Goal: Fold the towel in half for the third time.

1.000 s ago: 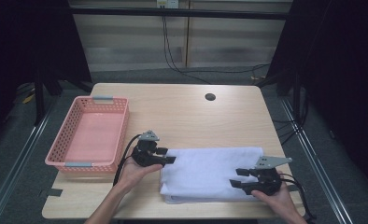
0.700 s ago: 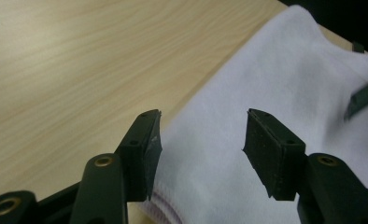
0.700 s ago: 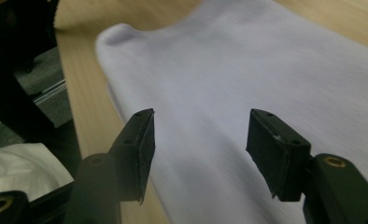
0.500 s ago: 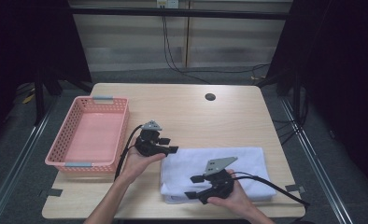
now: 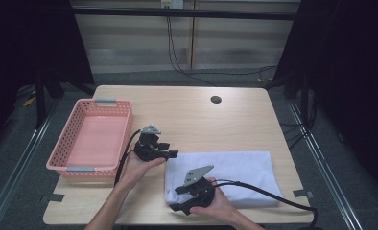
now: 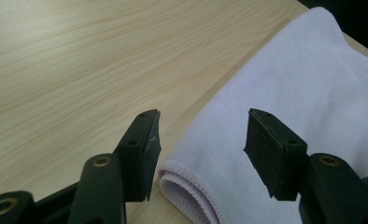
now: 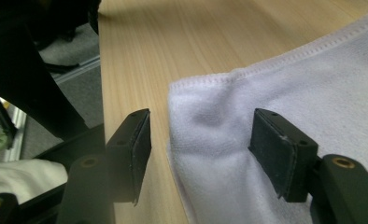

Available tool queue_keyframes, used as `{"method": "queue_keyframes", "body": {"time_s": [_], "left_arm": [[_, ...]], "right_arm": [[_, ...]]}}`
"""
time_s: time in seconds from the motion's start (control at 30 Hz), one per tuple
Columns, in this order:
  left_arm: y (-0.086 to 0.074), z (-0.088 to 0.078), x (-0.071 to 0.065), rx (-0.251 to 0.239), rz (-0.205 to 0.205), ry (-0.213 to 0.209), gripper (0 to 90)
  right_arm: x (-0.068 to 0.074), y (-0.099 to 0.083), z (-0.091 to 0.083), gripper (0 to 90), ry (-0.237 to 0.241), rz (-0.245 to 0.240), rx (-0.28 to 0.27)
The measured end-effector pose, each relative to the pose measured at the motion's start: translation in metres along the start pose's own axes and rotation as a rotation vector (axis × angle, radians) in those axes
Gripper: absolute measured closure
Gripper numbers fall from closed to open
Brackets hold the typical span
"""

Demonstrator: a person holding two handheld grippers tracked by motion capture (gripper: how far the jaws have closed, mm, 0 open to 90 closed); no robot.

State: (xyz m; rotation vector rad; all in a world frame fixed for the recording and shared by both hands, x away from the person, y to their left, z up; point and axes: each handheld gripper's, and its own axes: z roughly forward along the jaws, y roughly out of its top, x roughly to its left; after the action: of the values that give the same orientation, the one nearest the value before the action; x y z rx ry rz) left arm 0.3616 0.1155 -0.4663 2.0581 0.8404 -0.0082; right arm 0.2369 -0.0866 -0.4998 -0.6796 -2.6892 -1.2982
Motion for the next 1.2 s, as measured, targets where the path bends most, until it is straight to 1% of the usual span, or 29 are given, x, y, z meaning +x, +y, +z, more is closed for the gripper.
{"method": "queue_keyframes", "body": {"time_s": [0.07, 0.1, 0.13, 0.2, 0.27, 0.3, 0.37, 0.4, 0.43, 0.47, 0.53, 0.6, 0.67, 0.73, 0.77, 0.8, 0.83, 0.9, 0.93, 0.97, 1.0, 1.03, 1.07, 1.1, 1.13, 1.17, 1.2], "left_arm": [[0.000, -0.002, 0.002, -0.007, -0.009, 0.016, 44.8], [-0.001, -0.002, 0.002, -0.012, -0.016, 0.015, 44.7], [-0.001, -0.003, 0.003, -0.015, -0.019, 0.019, 44.7], [-0.002, -0.003, 0.003, -0.013, -0.023, 0.026, 44.6], [-0.002, -0.003, 0.004, -0.009, -0.027, 0.033, 44.4], [-0.002, -0.003, 0.005, -0.010, -0.031, 0.037, 44.2], [-0.003, -0.002, 0.006, -0.002, -0.037, 0.044, 43.9], [-0.003, -0.001, 0.006, 0.004, -0.038, 0.052, 43.6], [-0.004, 0.000, 0.007, 0.011, -0.039, 0.055, 43.2], [-0.004, 0.001, 0.007, 0.010, -0.046, 0.055, 42.7], [-0.006, 0.003, 0.008, 0.018, -0.049, 0.084, 42.3], [-0.007, 0.003, 0.011, 0.023, -0.058, 0.086, 41.4], [-0.009, 0.004, 0.013, 0.020, -0.066, 0.092, 40.0], [-0.012, 0.005, 0.015, 0.021, -0.071, 0.094, 39.9], [-0.013, 0.007, 0.017, 0.036, -0.068, 0.093, 39.8], [-0.014, 0.009, 0.018, 0.045, -0.070, 0.090, 39.8], [-0.016, 0.011, 0.018, 0.055, -0.076, 0.088, 40.1], [-0.017, 0.015, 0.017, 0.081, -0.064, 0.076, 41.3], [-0.018, 0.019, 0.015, 0.095, -0.049, 0.057, 43.6], [-0.018, 0.021, 0.014, 0.118, -0.036, 0.049, 45.2], [-0.019, 0.023, 0.013, 0.112, -0.032, 0.039, 46.9], [-0.018, 0.024, 0.011, 0.126, -0.030, 0.021, 48.0], [-0.018, 0.025, 0.010, 0.132, -0.025, 0.001, 54.2], [-0.018, 0.026, 0.008, 0.137, -0.013, 0.012, 58.6], [-0.017, 0.026, 0.008, 0.143, -0.011, 0.007, 62.6], [-0.018, 0.026, 0.008, 0.145, -0.010, -0.020, 71.3], [-0.018, 0.027, 0.008, 0.131, -0.028, -0.040, 76.2]], "right_arm": [[0.004, -0.002, 0.002, 39.2, -0.031, -0.046, -0.002], [0.006, -0.004, 0.002, 41.7, -0.048, -0.063, -0.009], [0.009, -0.005, 0.003, 42.3, -0.072, -0.088, -0.009], [0.012, -0.007, 0.004, 43.4, -0.093, -0.120, -0.014], [0.013, -0.007, 0.004, 46.9, -0.111, -0.136, -0.015], [0.013, -0.008, 0.004, 46.9, -0.119, -0.153, -0.009], [0.016, -0.009, 0.005, 47.0, -0.140, -0.188, -0.013], [0.018, -0.010, 0.005, 47.0, -0.146, -0.181, -0.011], [0.017, -0.010, 0.005, 47.5, -0.148, -0.193, -0.012], [0.017, -0.010, 0.005, 48.9, -0.148, -0.191, -0.008], [0.017, -0.010, 0.004, 51.9, -0.160, -0.203, -0.013], [0.017, -0.009, 0.004, 56.6, -0.177, -0.215, -0.011], [0.016, -0.009, 0.004, 63.0, -0.186, -0.206, -0.007], [0.015, -0.008, 0.003, 67.5, -0.192, -0.196, -0.004], [0.014, -0.007, 0.003, 69.0, -0.191, -0.186, -0.003], [0.012, -0.007, 0.002, 70.4, -0.183, -0.158, -0.005], [0.010, -0.006, 0.002, 71.7, -0.175, -0.142, -0.009], [0.008, -0.005, 0.001, 73.1, -0.162, -0.101, -0.007], [0.007, -0.005, 0.001, 73.6, -0.158, -0.094, -0.009], [0.005, -0.005, 0.000, 74.6, -0.145, -0.075, -0.010], [0.003, -0.005, -0.001, 74.8, -0.136, -0.068, -0.015], [0.002, -0.005, -0.001, 75.1, -0.128, -0.056, -0.018], [0.001, -0.005, -0.001, 75.8, -0.122, -0.052, -0.024], [0.001, -0.005, -0.002, 76.0, -0.121, -0.050, -0.024], [0.001, -0.005, -0.002, 76.0, -0.120, -0.053, -0.023], [0.002, -0.005, -0.002, 76.2, -0.122, -0.052, -0.021], [0.001, -0.005, -0.003, 76.6, -0.117, -0.050, -0.024]]}}
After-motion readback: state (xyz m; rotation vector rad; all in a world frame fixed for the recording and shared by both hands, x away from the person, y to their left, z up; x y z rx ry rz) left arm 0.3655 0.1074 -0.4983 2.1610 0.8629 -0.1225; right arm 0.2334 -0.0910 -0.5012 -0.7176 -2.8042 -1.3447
